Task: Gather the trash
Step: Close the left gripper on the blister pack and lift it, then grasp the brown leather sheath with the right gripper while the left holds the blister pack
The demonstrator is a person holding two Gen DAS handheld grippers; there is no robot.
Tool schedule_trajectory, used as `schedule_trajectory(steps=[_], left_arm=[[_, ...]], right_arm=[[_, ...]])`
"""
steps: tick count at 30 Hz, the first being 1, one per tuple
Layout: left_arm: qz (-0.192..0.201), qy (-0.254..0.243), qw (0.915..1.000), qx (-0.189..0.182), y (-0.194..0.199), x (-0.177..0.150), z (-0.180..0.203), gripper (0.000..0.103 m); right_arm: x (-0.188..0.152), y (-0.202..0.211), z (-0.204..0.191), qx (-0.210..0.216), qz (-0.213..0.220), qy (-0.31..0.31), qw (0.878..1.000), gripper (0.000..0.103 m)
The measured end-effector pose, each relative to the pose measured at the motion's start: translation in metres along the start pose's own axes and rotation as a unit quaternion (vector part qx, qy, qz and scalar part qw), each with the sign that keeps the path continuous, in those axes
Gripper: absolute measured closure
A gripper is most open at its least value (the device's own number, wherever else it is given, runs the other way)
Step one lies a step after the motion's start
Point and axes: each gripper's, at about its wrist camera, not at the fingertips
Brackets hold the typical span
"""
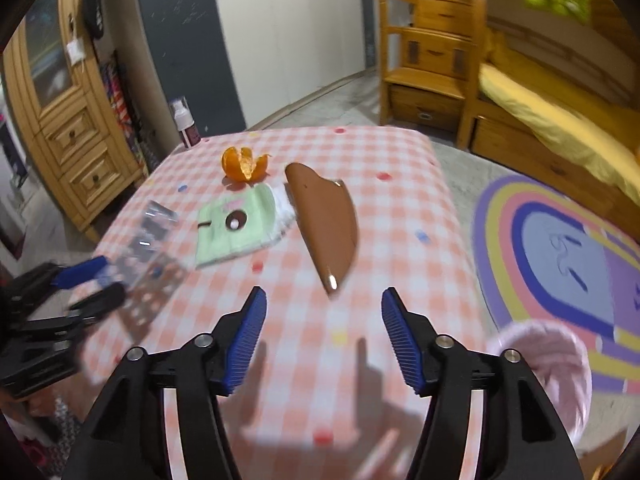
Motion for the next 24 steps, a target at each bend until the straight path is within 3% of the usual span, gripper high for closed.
schedule_trajectory(steps=[6,8,10,11,13,17,20,24], left_arm=[[-0.005,0.02,0.9996,0.02,-0.002,0.007,-0.019,0.048],[-0.01,0.024,0.9994,0.024,-0.006,0.007,-0.022,0.048],[-0.016,0.025,0.9993,0.025,-0.011,0.006,-0.025,0.048],[-0.018,0.026,0.9992,0.025,-0.013,0.006,-0.025,0.048],[-0.019,0.031,0.999,0.024,-0.014,0.006,-0.026,0.048],[-0.016,0.028,0.9993,0.019,-0.009,0.006,-0.018,0.048],[-0.013,0.017,0.9998,0.003,-0.005,0.006,0.002,0.048],[-0.013,-0.011,0.9988,-0.047,-0.004,0.008,0.052,0.048]], right_arm=[[0.037,-0.073,0.006,-0.017,-0.046,0.014,0.999,0.038],[0.043,-0.08,0.005,-0.023,-0.042,0.026,0.999,0.038],[0.046,-0.084,0.003,-0.025,-0.04,0.036,0.998,0.042],[0.046,-0.084,0.002,-0.027,-0.038,0.042,0.998,0.051],[0.044,-0.081,-0.002,-0.027,-0.04,0.05,0.998,0.054],[0.032,-0.052,0.0,-0.021,-0.03,0.035,0.999,0.055],[0.02,-0.007,0.009,-0.008,-0.004,-0.003,1.0,0.055],[-0.016,0.064,0.035,-0.02,0.036,-0.059,0.997,0.055]])
Point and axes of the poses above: each gripper's, at about its wrist camera, not at the fingertips, and y roughly against the way its jaws point, z to its right, x to its top, and after that the axes turned 5 degrees about -y, right-handed
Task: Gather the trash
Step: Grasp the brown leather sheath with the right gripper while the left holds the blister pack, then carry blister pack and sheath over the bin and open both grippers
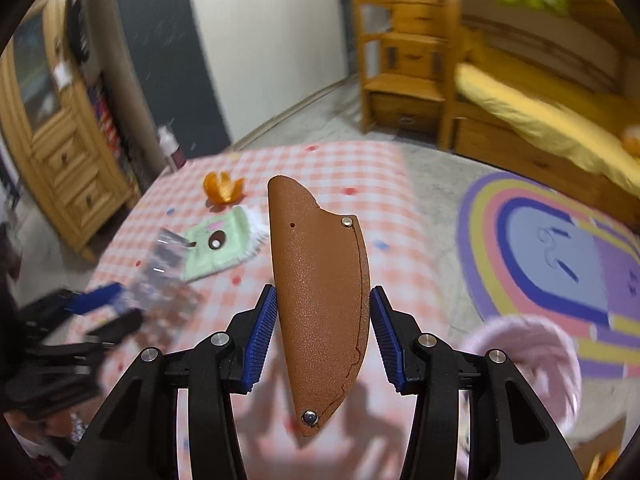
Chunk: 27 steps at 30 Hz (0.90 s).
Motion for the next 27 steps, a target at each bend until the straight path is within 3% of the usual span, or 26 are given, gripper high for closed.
schedule_trajectory(steps=[3,8,14,19,23,24,25,26,27], left_arm=[[-0.005,-0.029,0.9986,-0.044,-0.007,0.004,0.048,0.048],[-0.001,-0.091,0.9903,-0.106,-0.016,0.015,0.131,0.048],[-0.004,-0.145,0.9768,-0.158,-0.042,0.029,0.212,0.048],[-0.018,-0.166,0.9692,-0.181,-0.074,0.039,0.248,0.048],[-0.016,-0.167,0.9679,-0.187,-0.09,0.047,0.26,0.048],[-0.013,-0.166,0.9683,-0.187,-0.09,0.049,0.259,0.045],[-0.012,-0.164,0.9687,-0.186,-0.091,0.049,0.259,0.035],[-0.01,-0.161,0.9698,-0.183,-0.092,0.05,0.258,0.031],[-0.007,-0.159,0.9712,-0.178,-0.091,0.051,0.255,0.028]], right_arm=[[-0.022,0.036,0.029,-0.017,0.018,-0.049,0.998,0.055],[-0.057,0.086,0.094,-0.088,0.045,-0.125,0.987,0.055],[-0.084,0.109,0.158,-0.117,0.051,-0.204,0.971,0.055],[-0.086,0.111,0.194,-0.124,0.065,-0.24,0.961,0.055],[-0.083,0.104,0.218,-0.121,0.071,-0.263,0.955,0.054],[-0.082,0.103,0.221,-0.12,0.073,-0.264,0.954,0.053],[-0.079,0.099,0.227,-0.118,0.077,-0.265,0.954,0.052],[-0.078,0.096,0.231,-0.119,0.078,-0.268,0.953,0.046],[-0.076,0.089,0.236,-0.118,0.073,-0.274,0.952,0.033]])
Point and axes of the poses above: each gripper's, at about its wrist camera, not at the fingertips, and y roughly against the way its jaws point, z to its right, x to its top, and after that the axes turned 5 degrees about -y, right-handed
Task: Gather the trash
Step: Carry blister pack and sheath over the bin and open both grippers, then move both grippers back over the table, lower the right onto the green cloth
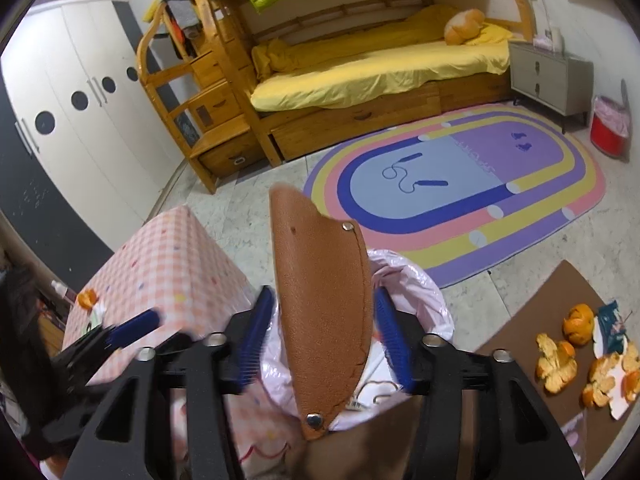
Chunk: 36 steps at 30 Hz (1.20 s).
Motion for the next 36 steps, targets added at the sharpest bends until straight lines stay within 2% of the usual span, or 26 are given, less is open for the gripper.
schedule_trajectory(steps=[3,8,13,18,25,29,34,36], left_arm=[[-0.001,-0.002,0.9997,0.025,0.01,-0.005,-0.01,0.028],[0.001,0.014,0.997,0.076,0.035,-0.019,-0.029,0.028],[-0.001,0.047,0.9942,0.097,0.062,-0.034,-0.051,0.028],[0.006,0.066,0.9906,0.12,0.094,-0.051,-0.067,0.028],[0.016,0.092,0.9821,0.164,0.142,-0.082,-0.095,0.028],[0.015,0.117,0.9733,0.197,0.167,-0.102,-0.124,0.027],[0.017,0.152,0.9577,0.244,0.198,-0.127,-0.162,0.027],[0.014,0.159,0.9506,0.266,0.208,-0.137,-0.178,0.027]], right_arm=[[-0.001,-0.009,0.006,-0.002,-0.01,-0.021,1.0,0.032],[-0.012,0.006,0.005,-0.003,-0.006,-0.026,1.0,0.032],[-0.018,0.026,-0.007,0.007,0.005,-0.016,1.0,0.032],[-0.027,0.045,-0.037,0.02,0.012,0.022,0.999,0.032],[-0.048,0.058,-0.107,0.05,0.007,0.124,0.991,0.032],[-0.064,0.043,-0.154,0.076,-0.015,0.172,0.982,0.038],[-0.081,0.023,-0.201,0.104,-0.037,0.206,0.972,0.055],[-0.086,0.014,-0.219,0.116,-0.046,0.221,0.967,0.065]])
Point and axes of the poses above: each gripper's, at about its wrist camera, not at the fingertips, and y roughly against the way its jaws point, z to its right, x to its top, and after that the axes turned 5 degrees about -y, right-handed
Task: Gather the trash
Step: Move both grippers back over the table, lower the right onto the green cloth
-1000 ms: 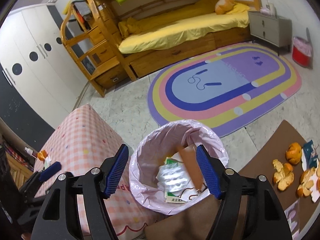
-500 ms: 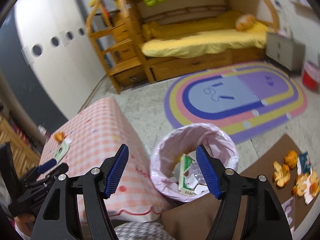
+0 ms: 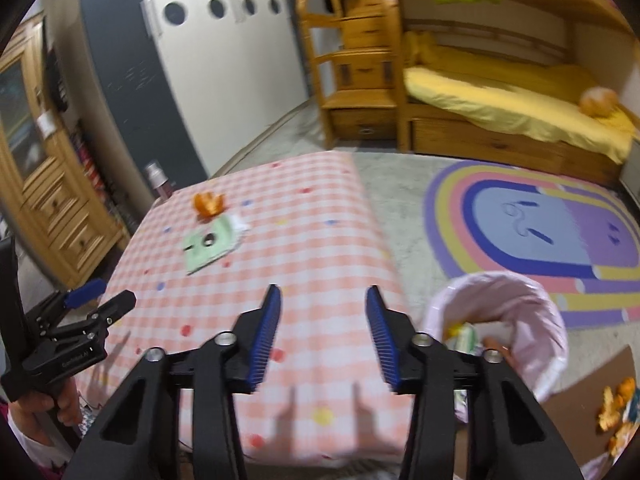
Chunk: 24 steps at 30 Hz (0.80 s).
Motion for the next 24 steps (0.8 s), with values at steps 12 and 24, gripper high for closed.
schedule_trajectory(steps=[12,24], left_arm=[[-0.051,0.059,0.9953,0.058,-0.032,-0.006,-0.091,0.027],[-0.068,0.08,0.9914,0.079,-0.063,0.003,-0.124,0.017]], right_arm=[[0.03,-0.115,-0.095,0.042,-0.066,0.091,0.993,0.043],[0.047,-0.194,-0.129,0.048,-0.096,0.134,0.985,0.028]])
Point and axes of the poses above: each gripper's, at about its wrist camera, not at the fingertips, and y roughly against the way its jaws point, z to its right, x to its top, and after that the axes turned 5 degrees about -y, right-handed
